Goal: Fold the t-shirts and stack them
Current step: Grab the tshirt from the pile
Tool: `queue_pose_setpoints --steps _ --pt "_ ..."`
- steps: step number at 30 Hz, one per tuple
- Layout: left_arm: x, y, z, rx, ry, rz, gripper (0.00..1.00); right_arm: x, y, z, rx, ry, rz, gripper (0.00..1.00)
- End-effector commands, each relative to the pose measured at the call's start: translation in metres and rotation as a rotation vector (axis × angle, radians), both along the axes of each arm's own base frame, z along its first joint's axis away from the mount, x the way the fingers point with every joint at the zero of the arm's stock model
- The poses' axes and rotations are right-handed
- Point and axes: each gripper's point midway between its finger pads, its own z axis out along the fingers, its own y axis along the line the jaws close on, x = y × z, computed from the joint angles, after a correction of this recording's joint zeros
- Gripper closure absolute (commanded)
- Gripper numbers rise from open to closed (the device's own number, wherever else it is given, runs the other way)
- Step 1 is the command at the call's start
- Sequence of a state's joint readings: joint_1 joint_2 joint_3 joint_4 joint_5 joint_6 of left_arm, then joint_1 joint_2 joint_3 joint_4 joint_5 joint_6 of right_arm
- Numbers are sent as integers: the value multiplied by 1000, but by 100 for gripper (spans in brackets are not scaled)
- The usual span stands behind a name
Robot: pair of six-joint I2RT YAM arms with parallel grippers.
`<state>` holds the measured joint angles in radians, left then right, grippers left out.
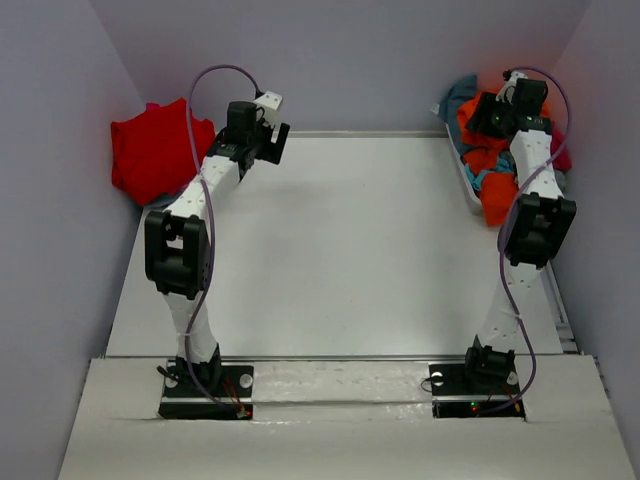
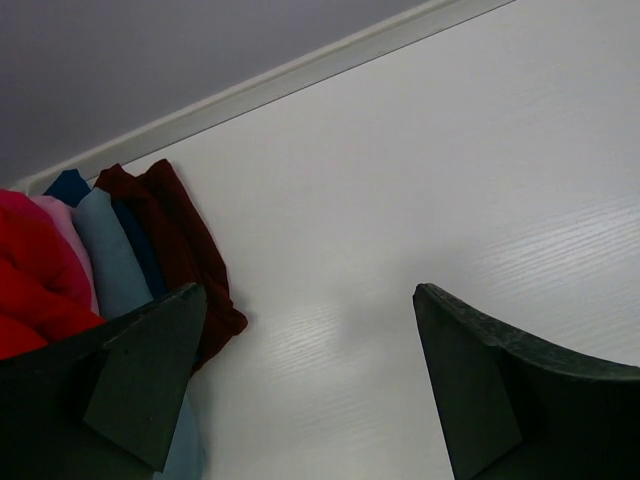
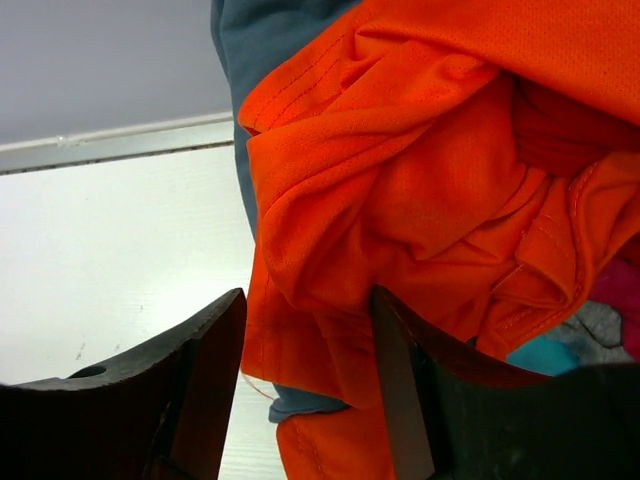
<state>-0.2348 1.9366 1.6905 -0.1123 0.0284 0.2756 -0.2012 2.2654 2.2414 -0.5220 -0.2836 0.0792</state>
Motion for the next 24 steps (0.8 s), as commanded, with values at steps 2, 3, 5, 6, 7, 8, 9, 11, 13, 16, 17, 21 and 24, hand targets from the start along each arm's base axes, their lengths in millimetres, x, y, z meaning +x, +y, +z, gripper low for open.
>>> queue_pose_setpoints --steps 2,3,5,6,7,8,9,11,13,16,17,21,24 --pt "-3 -2 15 -3 -38 -8 1 1 3 32 -24 -45 4 47" --pt "-3 -2 16 -4 -39 -9 1 0 3 28 -28 -43 1 48" --pt "-4 -2 17 -3 -41 -9 1 -1 2 27 -34 -47 -3 55" --pt "-4 -1 19 -2 -44 -9 1 -2 2 30 -35 -56 -3 63" --pt "-5 -1 19 -1 -45 -10 1 -2 2 28 -35 -54 -1 65" --pt "-5 -1 18 2 -42 -9 1 -2 2 26 -35 -48 1 67" --pt "-5 0 18 3 -42 -8 1 -1 2 25 -35 -45 0 70" --pt "-5 0 18 3 -41 -8 1 -1 2 19 -34 -24 1 75" --pt "-5 -1 18 1 -39 -9 1 -1 2 17 -32 -21 3 82" --pt "-7 0 19 -1 -42 -8 1 -1 1 15 -33 -19 0 93" --pt "-7 0 19 5 -43 -7 1 -2 1 18 -35 -24 -1 93" --pt "-8 1 18 7 -40 -8 1 -4 -1 24 -49 -38 -13 90" --pt "-7 0 18 2 -41 -11 1 -3 -5 23 -60 -38 -30 53"
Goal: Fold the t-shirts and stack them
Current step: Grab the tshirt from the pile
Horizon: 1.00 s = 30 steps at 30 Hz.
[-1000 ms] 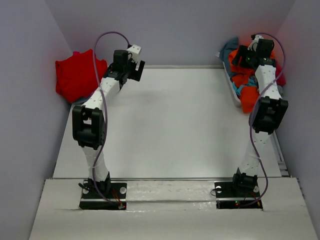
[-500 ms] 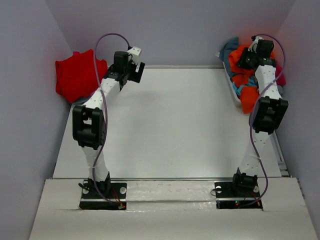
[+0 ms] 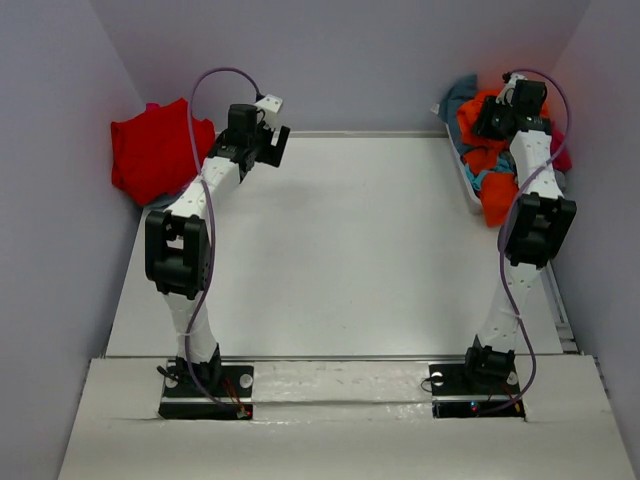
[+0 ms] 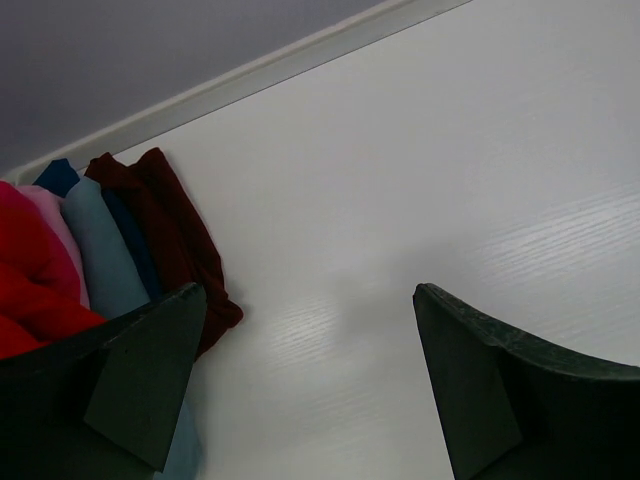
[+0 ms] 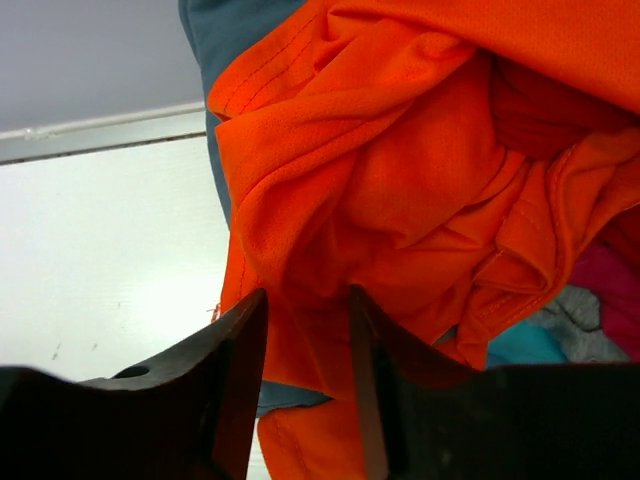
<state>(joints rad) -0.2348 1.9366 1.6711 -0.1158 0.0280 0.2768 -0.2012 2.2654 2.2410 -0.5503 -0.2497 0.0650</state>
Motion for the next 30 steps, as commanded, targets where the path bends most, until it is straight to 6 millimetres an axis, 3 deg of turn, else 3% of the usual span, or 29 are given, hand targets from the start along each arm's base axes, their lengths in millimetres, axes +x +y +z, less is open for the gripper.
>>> queue_pose_setpoints --steps 1,3,9,12,14,22,24,28,30 --pt "-4 -2 29 -5 -64 -13 1 2 0 28 -38 -67 -10 31" --pt "-3 -1 27 -2 -63 -12 1 2 1 28 -40 -67 2 18" --pt "1 -2 24 1 -58 -12 1 13 -4 29 -55 -82 -10 17" --pt "3 -3 22 -1 -54 -10 1 19 -6 25 -58 -78 -15 25" --pt "3 -8 21 -2 -54 -21 1 22 -7 24 -59 -85 -16 37" --pt "6 -10 15 -2 -41 -21 1 32 -10 2 -65 -65 -13 37" --pt "6 -9 15 -2 -41 -19 1 32 -9 -3 -59 -54 -13 42" --pt "4 -8 15 4 -40 -17 1 29 -8 -4 -58 -47 -10 92" --pt "3 -8 13 2 -36 -15 1 24 -8 1 -59 -47 -12 93"
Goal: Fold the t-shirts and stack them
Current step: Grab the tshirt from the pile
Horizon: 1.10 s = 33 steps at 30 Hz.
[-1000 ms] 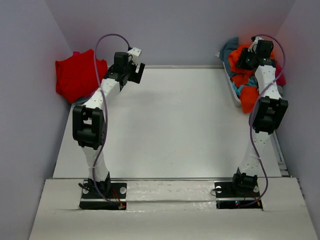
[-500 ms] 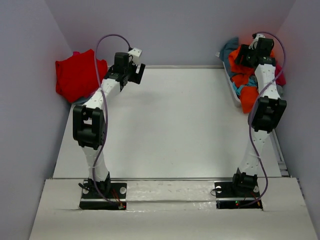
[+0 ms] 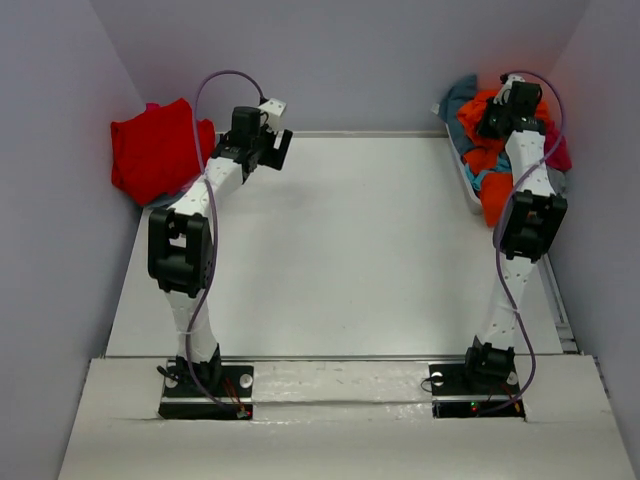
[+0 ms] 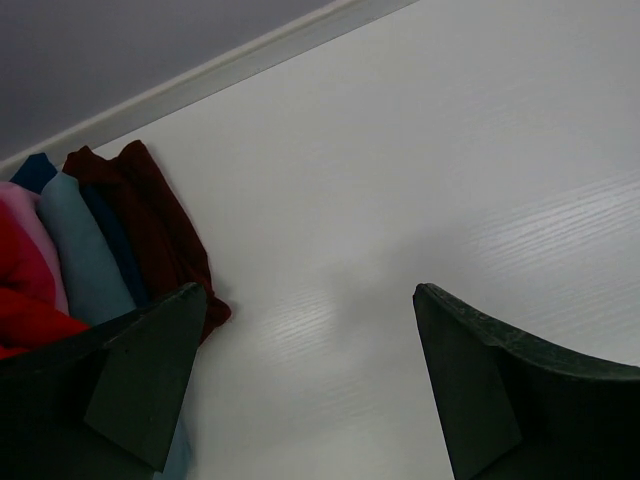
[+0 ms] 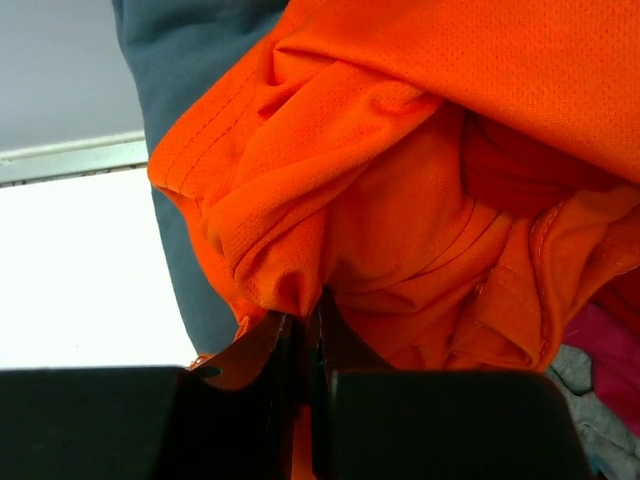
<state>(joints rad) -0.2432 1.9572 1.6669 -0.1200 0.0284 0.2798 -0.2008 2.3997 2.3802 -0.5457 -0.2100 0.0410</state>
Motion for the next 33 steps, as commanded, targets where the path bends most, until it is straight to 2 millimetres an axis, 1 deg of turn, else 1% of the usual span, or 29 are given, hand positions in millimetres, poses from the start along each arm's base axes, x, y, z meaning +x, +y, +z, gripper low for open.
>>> queue_pose_setpoints --steps 1,2,3,4,5,7,8,9,10,11,13,14,15,17,18,19,20,21,22,23,24,26,27,28,29,30,31,33 --pt "2 -3 27 -8 -64 -5 1 -4 5 26 -19 -42 8 93" --pt "1 -2 27 -9 -65 -5 1 -6 6 29 -21 -46 9 93" --pt "-1 -3 31 -14 -70 -6 1 -12 7 34 -23 -47 12 93" --pt "-3 -2 29 -14 -64 -4 1 -16 8 36 -26 -47 14 93" --pt "-4 -1 30 -16 -71 0 1 -24 9 41 -26 -45 16 93" --pt "-10 1 41 -20 -95 6 1 -33 13 51 -25 -56 24 93" --pt "-14 4 47 -20 -114 12 1 -43 15 60 -25 -62 23 93" --pt "-21 1 51 -17 -127 0 1 -51 17 83 -31 -103 27 93" --pt "-21 6 45 -1 -122 26 1 -52 17 75 -27 -87 27 93" --pt "-25 9 54 3 -138 30 1 -61 19 89 -28 -103 26 93" --pt "-30 16 52 20 -130 58 1 -71 23 103 -25 -119 31 93" --pt "-33 18 55 24 -133 66 1 -76 25 109 -20 -122 35 93" --pt "-35 20 54 31 -128 72 1 -85 29 120 -13 -126 46 93" --pt "-43 24 48 44 -121 77 1 -95 33 128 -4 -128 59 93" --pt "-48 26 56 44 -141 75 1 -104 38 142 -2 -147 73 93" --pt "-53 27 49 46 -131 73 1 -110 40 140 3 -141 80 93" --pt "-58 28 54 42 -139 70 1 -115 42 145 -2 -147 87 93" --pt "-62 28 47 41 -122 71 1 -123 45 155 -5 -162 99 93" --pt "-66 28 51 34 -127 69 1 -127 47 156 -9 -161 110 93" --pt "-72 30 45 35 -116 68 1 -139 51 166 -6 -168 119 93" --pt "-74 30 46 33 -120 66 1 -143 52 172 -8 -179 121 93" --pt "-79 31 47 33 -123 67 1 -152 52 179 -43 -195 134 93" --pt "-80 31 47 34 -122 62 1 -160 53 194 -57 -227 135 93" --pt "-81 31 47 35 -121 62 1 -160 52 191 -58 -223 132 93" --pt "-83 32 48 35 -121 60 1 -168 53 205 -70 -257 132 93" --pt "-84 32 47 35 -119 59 1 -173 55 210 -73 -269 135 93" --pt "-85 32 48 34 -120 58 1 -181 57 223 -81 -301 140 93" --pt "-87 32 44 34 -114 55 1 -190 62 234 -75 -321 157 93"
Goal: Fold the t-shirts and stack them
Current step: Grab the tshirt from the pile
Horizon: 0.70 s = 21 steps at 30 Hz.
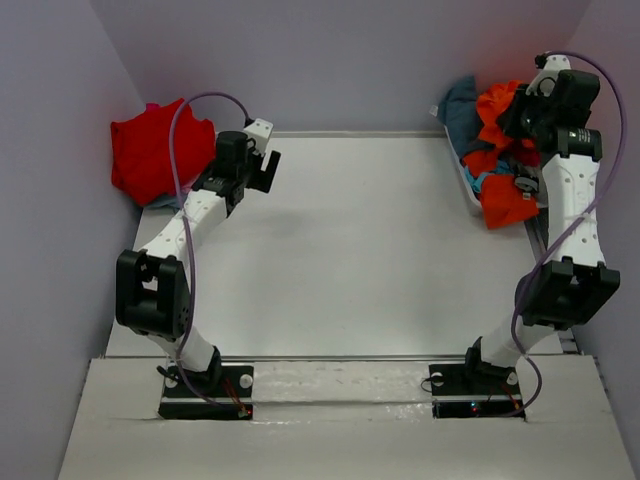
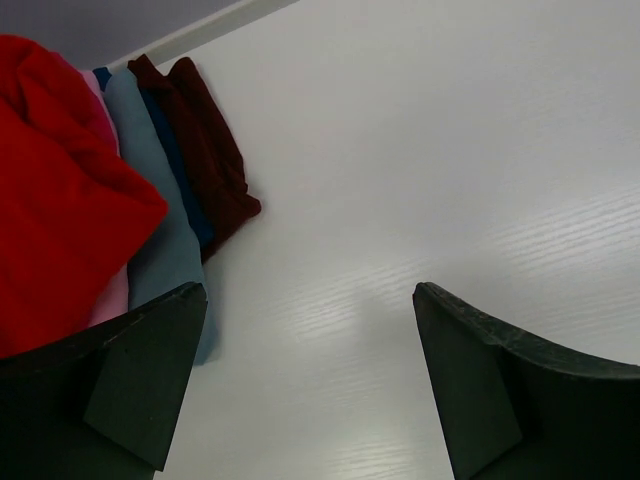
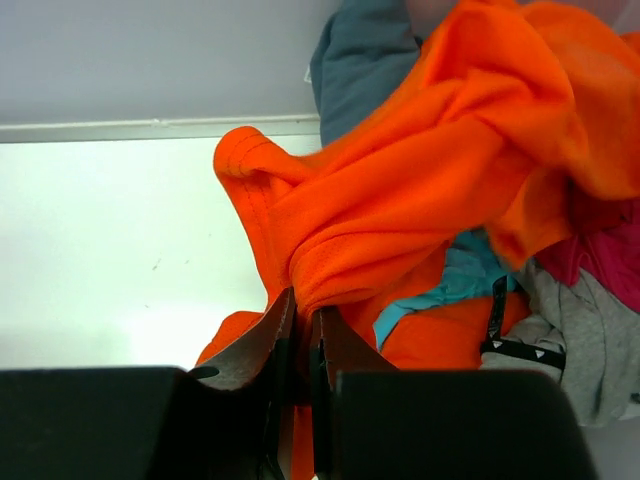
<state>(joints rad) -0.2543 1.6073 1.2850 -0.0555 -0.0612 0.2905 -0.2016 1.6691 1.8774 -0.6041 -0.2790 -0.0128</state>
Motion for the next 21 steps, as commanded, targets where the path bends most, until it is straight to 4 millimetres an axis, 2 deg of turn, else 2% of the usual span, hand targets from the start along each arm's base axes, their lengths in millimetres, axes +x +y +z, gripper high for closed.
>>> queue_pose_setpoints --steps 1,5,8,9,11,12,15,16,21 --pt "-7 0 25 -9 -70 -8 1 -39 24 71 -25 -162 85 93" --pt "-11 0 17 -18 -61 -13 1 -60 38 98 -21 -219 139 93" --pt "-13 -1 17 -27 -62 -10 1 -70 47 108 -11 -229 186 93" --pt "-15 -1 15 -32 -57 -11 1 -74 57 111 -2 -225 223 93" --pt "-13 -2 22 -44 -82 -15 1 -78 67 109 4 -204 261 93" --pt "-14 -3 22 -49 -81 -19 1 -80 79 110 -1 -200 296 93" --pt "-15 -3 21 -51 -76 -18 1 -84 95 111 -26 -200 334 93" --pt "-17 -3 22 -49 -81 -19 1 -88 109 112 -44 -204 372 93" --pt "-20 -1 20 -48 -80 -16 1 -106 127 128 -53 -244 417 93"
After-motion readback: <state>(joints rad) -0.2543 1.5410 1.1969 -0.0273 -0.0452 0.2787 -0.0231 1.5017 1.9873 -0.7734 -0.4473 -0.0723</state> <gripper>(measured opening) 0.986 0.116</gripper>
